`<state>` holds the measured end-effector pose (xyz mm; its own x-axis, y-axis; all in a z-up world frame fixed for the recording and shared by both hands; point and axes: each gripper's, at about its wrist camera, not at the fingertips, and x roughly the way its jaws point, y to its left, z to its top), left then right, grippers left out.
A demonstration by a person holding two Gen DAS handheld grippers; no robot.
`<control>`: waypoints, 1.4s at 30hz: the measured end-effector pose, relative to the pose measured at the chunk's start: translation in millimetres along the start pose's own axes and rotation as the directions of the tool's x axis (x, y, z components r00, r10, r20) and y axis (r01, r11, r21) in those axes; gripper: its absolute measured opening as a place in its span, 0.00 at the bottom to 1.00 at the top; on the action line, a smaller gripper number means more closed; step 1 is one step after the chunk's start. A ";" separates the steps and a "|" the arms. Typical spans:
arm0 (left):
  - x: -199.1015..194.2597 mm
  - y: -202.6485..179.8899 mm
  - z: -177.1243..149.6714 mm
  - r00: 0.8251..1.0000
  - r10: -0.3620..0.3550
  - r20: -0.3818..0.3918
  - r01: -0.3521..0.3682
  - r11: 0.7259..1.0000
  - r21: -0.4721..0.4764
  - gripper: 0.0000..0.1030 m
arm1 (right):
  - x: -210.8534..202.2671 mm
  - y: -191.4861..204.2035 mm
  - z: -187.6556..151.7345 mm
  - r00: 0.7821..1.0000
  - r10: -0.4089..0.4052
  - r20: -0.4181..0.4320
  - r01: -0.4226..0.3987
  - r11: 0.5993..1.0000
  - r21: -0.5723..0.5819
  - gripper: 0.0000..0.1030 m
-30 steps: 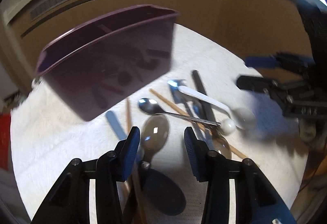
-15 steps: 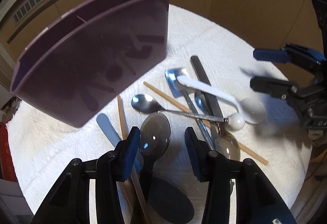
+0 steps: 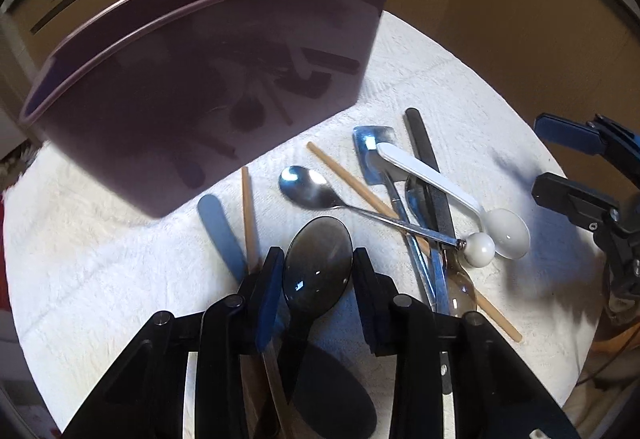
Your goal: Organize utensils
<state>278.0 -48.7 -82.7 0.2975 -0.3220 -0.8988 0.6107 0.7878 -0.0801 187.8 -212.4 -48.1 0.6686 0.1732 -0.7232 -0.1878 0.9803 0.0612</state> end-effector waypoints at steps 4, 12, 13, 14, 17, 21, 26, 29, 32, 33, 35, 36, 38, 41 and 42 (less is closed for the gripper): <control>-45.1 3.6 -17.8 0.989 0.046 0.142 -0.032 0.994 -0.100 0.30 | -2.1 7.9 5.2 1.000 0.000 0.005 0.000 0.999 -0.043 0.59; -132.1 15.4 -56.1 0.842 0.341 0.417 -0.178 0.907 -0.382 0.30 | 26.8 48.4 28.0 0.995 0.088 -0.047 -0.096 0.975 -0.200 0.59; -131.2 19.0 -58.6 0.834 0.350 0.426 -0.165 0.895 -0.414 0.29 | 33.8 54.4 31.0 0.994 0.095 -0.062 -0.106 0.970 -0.220 0.59; -135.8 25.7 -63.2 0.827 0.357 0.434 -0.149 0.883 -0.445 0.29 | 40.5 60.1 33.7 0.992 0.102 -0.077 -0.118 0.964 -0.239 0.59; -142.4 39.7 -74.3 0.815 0.371 0.445 -0.110 0.853 -0.510 0.28 | 57.9 72.6 38.6 0.986 0.121 -0.116 -0.150 0.947 -0.285 0.59; -139.6 46.7 -84.8 0.798 0.388 0.462 -0.086 0.831 -0.549 0.26 | 81.6 85.4 43.0 0.982 0.107 -0.156 -0.155 0.929 -0.337 0.58; -140.9 59.2 -96.9 0.805 0.377 0.458 -0.067 0.825 -0.562 0.26 | 109.5 92.0 52.6 0.975 0.097 -0.201 -0.163 0.924 -0.345 0.45; -139.1 64.9 -101.8 0.812 0.366 0.454 -0.049 0.818 -0.572 0.26 | 124.6 90.4 57.6 0.971 0.098 -0.218 -0.168 0.929 -0.331 0.45; -135.3 68.8 -104.5 0.818 0.354 0.454 -0.034 0.817 -0.575 0.26 | 131.8 87.2 59.1 0.967 0.102 -0.232 -0.175 0.931 -0.320 0.45; -135.1 69.9 -105.4 0.820 0.350 0.454 -0.030 0.817 -0.576 0.26 | 132.3 87.1 59.0 0.968 0.103 -0.230 -0.176 0.929 -0.325 0.45; -131.9 72.9 -105.9 0.827 0.340 0.449 -0.022 0.816 -0.577 0.26 | 133.4 86.8 58.6 0.967 0.105 -0.232 -0.180 0.927 -0.329 0.45; -130.2 75.5 -105.9 0.831 0.341 0.440 -0.024 0.812 -0.583 0.26 | 133.7 87.0 57.9 0.967 0.104 -0.231 -0.179 0.927 -0.330 0.45; -125.1 81.3 -106.1 0.844 0.347 0.409 -0.040 0.802 -0.596 0.27 | 134.2 87.7 55.7 0.964 0.108 -0.241 -0.185 0.927 -0.326 0.40; -113.7 91.8 -104.6 0.878 0.340 0.336 -0.070 0.787 -0.613 0.36 | 134.0 86.7 55.2 0.961 0.116 -0.252 -0.194 0.929 -0.316 0.28; -109.8 95.4 -103.9 0.887 0.338 0.315 -0.080 0.783 -0.617 0.40 | 133.6 85.5 55.4 0.961 0.112 -0.254 -0.190 0.933 -0.306 0.24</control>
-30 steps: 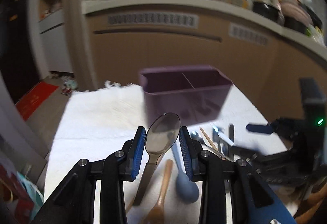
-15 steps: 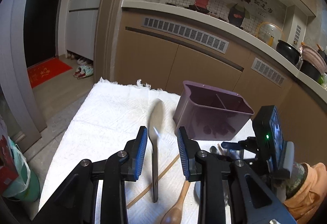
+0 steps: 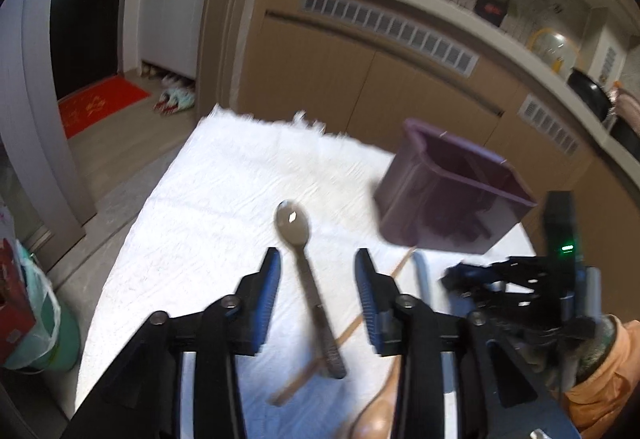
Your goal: Organize utensils
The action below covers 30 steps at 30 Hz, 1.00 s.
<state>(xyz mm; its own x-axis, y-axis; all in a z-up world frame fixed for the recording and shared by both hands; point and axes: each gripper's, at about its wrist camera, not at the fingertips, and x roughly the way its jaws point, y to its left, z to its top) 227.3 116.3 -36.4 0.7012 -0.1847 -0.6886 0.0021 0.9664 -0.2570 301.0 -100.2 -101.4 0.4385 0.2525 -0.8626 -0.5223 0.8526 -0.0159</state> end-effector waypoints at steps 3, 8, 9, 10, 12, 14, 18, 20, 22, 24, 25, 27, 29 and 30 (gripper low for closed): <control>16.9 4.4 4.6 0.998 0.024 -0.061 -0.024 1.000 0.001 0.45 | -8.9 -0.5 -5.4 1.000 -0.015 0.000 0.015 1.000 0.022 0.24; 60.8 0.2 17.8 0.982 0.051 -0.180 -0.044 0.998 0.046 0.46 | -38.5 -8.6 -14.3 0.999 0.008 0.054 -0.012 0.997 0.072 0.24; 70.0 -1.6 20.5 0.978 0.064 -0.200 -0.052 0.997 0.060 0.46 | -44.4 -9.6 -15.5 0.998 0.010 0.067 -0.015 0.997 0.075 0.24; 78.6 -4.0 23.0 0.973 0.085 -0.214 -0.070 0.995 0.075 0.46 | -48.4 -8.3 -15.8 0.997 0.010 0.078 -0.016 0.997 0.077 0.24; 91.8 -5.8 28.6 0.965 0.133 -0.227 -0.115 0.989 0.092 0.46 | -59.4 -10.0 -20.0 0.995 0.015 0.096 -0.023 0.997 0.079 0.24; 101.1 -6.0 34.9 0.959 0.162 -0.232 -0.144 0.985 0.094 0.46 | -67.3 -10.0 -23.1 0.993 0.018 0.113 -0.027 0.997 0.079 0.24; 120.1 -8.1 41.2 0.946 0.188 -0.264 -0.165 0.981 0.105 0.46 | -82.7 -13.8 -28.7 0.990 0.021 0.142 -0.035 0.995 0.092 0.24; 128.0 -10.0 40.8 0.941 0.199 -0.275 -0.174 0.978 0.113 0.46 | -89.8 -15.6 -31.8 0.988 0.024 0.153 -0.040 0.994 0.101 0.24; 128.2 -13.5 40.0 0.944 0.219 -0.249 -0.188 0.972 0.142 0.37 | -96.5 -13.4 -30.4 0.986 0.023 0.163 -0.042 0.993 0.112 0.24; 123.5 -16.0 38.5 0.951 0.215 -0.224 -0.183 0.971 0.153 0.29 | -102.4 -14.3 -31.8 0.985 0.021 0.171 -0.042 0.992 0.123 0.24; 117.6 -16.6 37.1 0.957 0.202 -0.206 -0.173 0.974 0.148 0.29 | -104.7 -13.3 -31.8 0.984 0.018 0.175 -0.040 0.991 0.127 0.24; 98.8 -19.7 32.7 0.972 0.176 -0.158 -0.154 0.978 0.143 0.29 | -105.2 -8.5 -31.3 0.983 0.010 0.185 -0.034 0.991 0.132 0.24; 73.6 -25.8 27.4 0.985 0.148 -0.094 -0.132 0.980 0.151 0.29 | -113.3 -6.9 -32.9 0.980 -0.001 0.199 -0.026 0.990 0.135 0.24; 61.4 -29.9 25.8 0.989 0.137 -0.064 -0.125 0.980 0.156 0.29 | -117.9 -5.9 -34.0 0.978 -0.010 0.207 -0.019 0.990 0.136 0.24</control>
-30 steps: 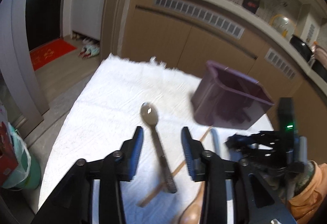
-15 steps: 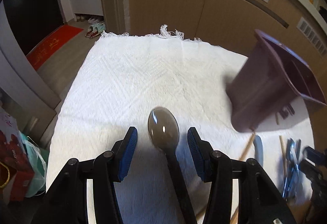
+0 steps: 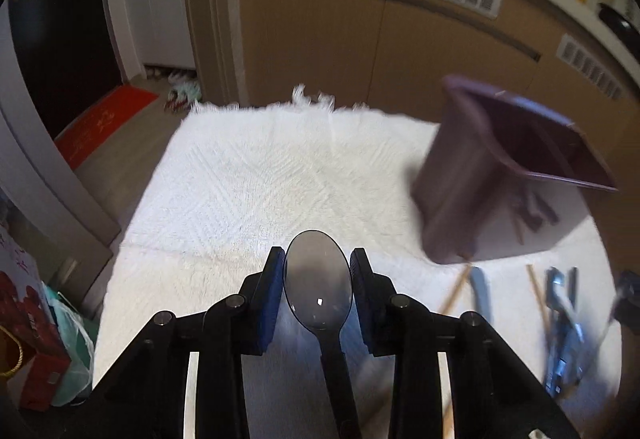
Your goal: Organize utensils
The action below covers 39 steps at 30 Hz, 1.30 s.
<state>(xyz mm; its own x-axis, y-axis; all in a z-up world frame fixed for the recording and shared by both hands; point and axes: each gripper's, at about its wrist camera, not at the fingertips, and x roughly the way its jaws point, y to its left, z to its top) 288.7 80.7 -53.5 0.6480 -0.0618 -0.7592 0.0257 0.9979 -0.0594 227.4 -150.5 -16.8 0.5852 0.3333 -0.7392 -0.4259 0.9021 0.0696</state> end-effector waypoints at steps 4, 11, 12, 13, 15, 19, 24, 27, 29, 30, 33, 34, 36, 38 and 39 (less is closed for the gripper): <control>-59.4 -11.0 -12.8 0.989 -0.032 0.144 0.029 0.999 0.025 0.29 | -18.8 3.5 -2.8 0.999 -0.019 0.040 0.019 1.000 0.001 0.23; -138.7 -32.8 -10.0 0.945 -0.091 0.315 0.062 0.993 0.101 0.29 | -60.4 11.4 -4.4 0.990 -0.051 0.129 0.053 0.998 -0.014 0.20; -144.0 -35.5 -7.1 0.939 -0.094 0.330 0.061 0.992 0.111 0.29 | -66.3 11.2 -2.9 0.988 -0.056 0.142 0.058 0.998 -0.013 0.19; -150.3 -39.3 -3.6 0.933 -0.098 0.347 0.058 0.991 0.122 0.29 | -70.0 12.5 -1.3 0.986 -0.061 0.153 0.064 0.998 -0.014 0.06; -159.2 -45.6 3.0 0.920 -0.103 0.377 0.055 0.989 0.136 0.29 | -79.1 11.9 3.3 0.983 -0.067 0.173 0.071 0.997 -0.013 0.02; -168.2 -53.1 8.6 0.907 -0.118 0.405 0.062 0.987 0.149 0.29 | -91.9 7.6 12.2 0.975 -0.088 0.203 0.093 0.996 -0.013 0.02; -164.4 -52.3 1.6 0.921 -0.117 0.372 0.070 0.988 0.136 0.29 | -85.6 -11.0 5.6 0.980 -0.120 0.160 0.117 0.993 0.024 0.03; -157.4 -44.9 -5.6 0.934 -0.138 0.329 0.107 0.988 0.110 0.29 | -68.5 -23.9 -9.8 0.991 -0.105 0.078 0.103 0.994 0.031 0.05; -152.3 -41.3 -11.9 0.939 -0.158 0.306 0.134 0.986 0.099 0.29 | -53.8 -25.2 -26.0 0.998 -0.064 0.003 0.063 0.998 0.025 0.09; -150.0 -40.8 -14.8 0.939 -0.170 0.298 0.146 0.984 0.100 0.29 | -47.6 -23.8 -31.6 0.998 -0.058 -0.021 0.058 0.998 0.020 0.14; -144.8 -41.3 -23.2 0.938 -0.196 0.285 0.172 0.979 0.107 0.29 | -19.6 -19.7 -42.1 0.994 -0.053 -0.098 0.055 0.998 0.021 0.26; -143.9 -41.2 -25.2 0.938 -0.201 0.284 0.177 0.978 0.109 0.29 | -9.3 -19.8 -43.7 0.992 -0.049 -0.115 0.054 0.998 0.035 0.31; -143.1 -40.6 -28.2 0.937 -0.205 0.282 0.180 0.977 0.113 0.29 | 10.1 -20.6 -42.5 0.989 -0.053 -0.138 0.063 0.996 0.068 0.32; -143.6 -38.0 -29.8 0.938 -0.207 0.280 0.181 0.977 0.114 0.29 | 26.3 -22.6 -42.8 0.985 -0.084 -0.151 0.099 0.991 0.093 0.32; -143.5 -38.0 -30.0 0.938 -0.206 0.280 0.181 0.977 0.114 0.29 | 32.7 -23.4 -43.2 0.983 -0.094 -0.156 0.111 0.988 0.103 0.32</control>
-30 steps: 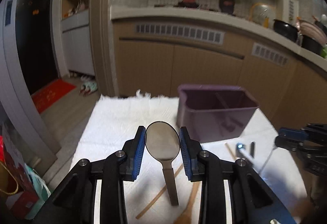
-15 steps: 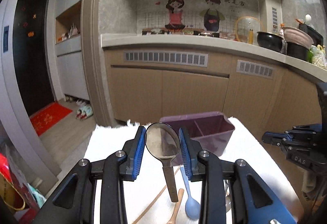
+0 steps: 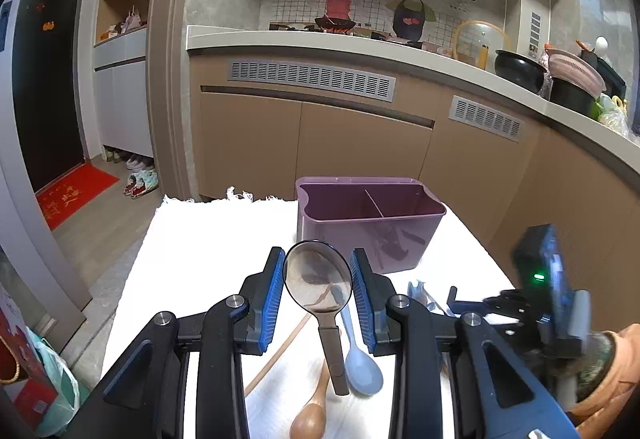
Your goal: Organize utensils
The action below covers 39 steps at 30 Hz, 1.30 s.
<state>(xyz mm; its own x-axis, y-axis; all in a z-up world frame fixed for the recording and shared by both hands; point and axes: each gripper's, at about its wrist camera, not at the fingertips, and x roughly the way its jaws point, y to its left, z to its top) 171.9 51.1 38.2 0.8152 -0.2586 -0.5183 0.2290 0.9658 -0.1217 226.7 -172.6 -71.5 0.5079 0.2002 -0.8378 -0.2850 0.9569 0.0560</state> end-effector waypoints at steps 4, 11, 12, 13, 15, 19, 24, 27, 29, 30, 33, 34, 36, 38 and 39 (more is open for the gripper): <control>0.9 2.5 -2.8 1.000 -0.002 -0.005 0.002 1.000 -0.003 0.29 | 14.0 3.3 3.6 0.999 -0.052 0.001 0.052 0.999 0.004 0.32; 12.0 4.8 -11.9 0.998 -0.033 -0.053 0.031 0.999 -0.022 0.29 | 14.5 26.0 -5.1 0.990 -0.137 0.017 0.139 0.982 -0.129 0.33; 12.7 3.9 -13.4 0.998 -0.035 -0.059 0.034 0.999 -0.023 0.29 | 13.8 28.3 -6.2 0.989 -0.143 0.019 0.145 0.979 -0.145 0.30; 12.8 3.3 -13.9 0.997 -0.037 -0.063 0.036 0.999 -0.024 0.29 | 11.3 30.6 -8.8 0.989 -0.144 0.021 0.145 0.977 -0.154 0.24; 11.7 2.1 -14.9 0.997 -0.038 -0.068 0.037 0.999 -0.026 0.29 | 8.2 30.0 -10.3 0.992 -0.126 0.020 0.128 0.981 -0.149 0.22; 5.7 -0.4 -15.3 0.997 -0.029 -0.066 0.028 0.999 -0.017 0.29 | -20.0 17.1 -9.8 0.997 -0.018 0.075 0.023 0.997 -0.067 0.22; 0.0 -7.6 -14.3 0.998 -0.040 -0.050 0.039 0.999 -0.009 0.29 | -67.2 17.6 -10.8 0.982 0.018 0.190 -0.007 0.998 -0.056 0.22; -2.6 -13.7 -12.4 0.998 -0.045 -0.042 0.045 0.999 0.001 0.29 | -93.6 21.1 -10.1 0.966 0.014 0.259 0.004 0.998 -0.069 0.22; -4.7 -16.8 -10.9 0.998 -0.046 -0.036 0.046 0.999 0.007 0.29 | -109.9 23.3 -8.7 0.954 0.010 0.301 0.013 0.997 -0.073 0.22; -5.8 -18.0 -9.3 0.998 -0.046 -0.032 0.046 0.999 0.009 0.29 | -118.1 24.3 -8.0 0.945 0.006 0.326 0.021 0.997 -0.079 0.22; -8.8 -23.4 -1.6 0.999 -0.038 -0.010 0.038 0.999 0.028 0.29 | -134.0 24.8 -3.7 0.927 -0.007 0.375 0.042 0.995 -0.086 0.22; -10.0 -25.1 1.6 0.999 -0.037 -0.001 0.037 0.999 0.034 0.29 | -137.3 24.7 -1.0 0.923 -0.010 0.385 0.047 0.995 -0.088 0.22; -12.0 -27.9 10.6 0.999 -0.040 0.019 0.039 0.998 0.048 0.29 | -144.2 23.6 3.9 0.913 -0.019 0.408 0.060 0.994 -0.088 0.22; -13.6 -31.0 20.9 0.998 -0.044 0.039 0.041 0.997 0.064 0.29 | -153.2 23.8 10.4 0.900 -0.027 0.435 0.075 0.993 -0.094 0.22; -14.0 -32.9 27.9 0.998 -0.046 0.051 0.042 0.996 0.075 0.29 | -157.2 23.5 13.7 0.894 -0.031 0.447 0.082 0.992 -0.096 0.22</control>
<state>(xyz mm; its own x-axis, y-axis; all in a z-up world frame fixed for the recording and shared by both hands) 167.8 22.3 73.1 0.8297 -0.3037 -0.4683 0.3026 0.9498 -0.0798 151.3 -178.8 69.0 0.8261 0.2434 -0.5082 -0.3187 0.9456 -0.0652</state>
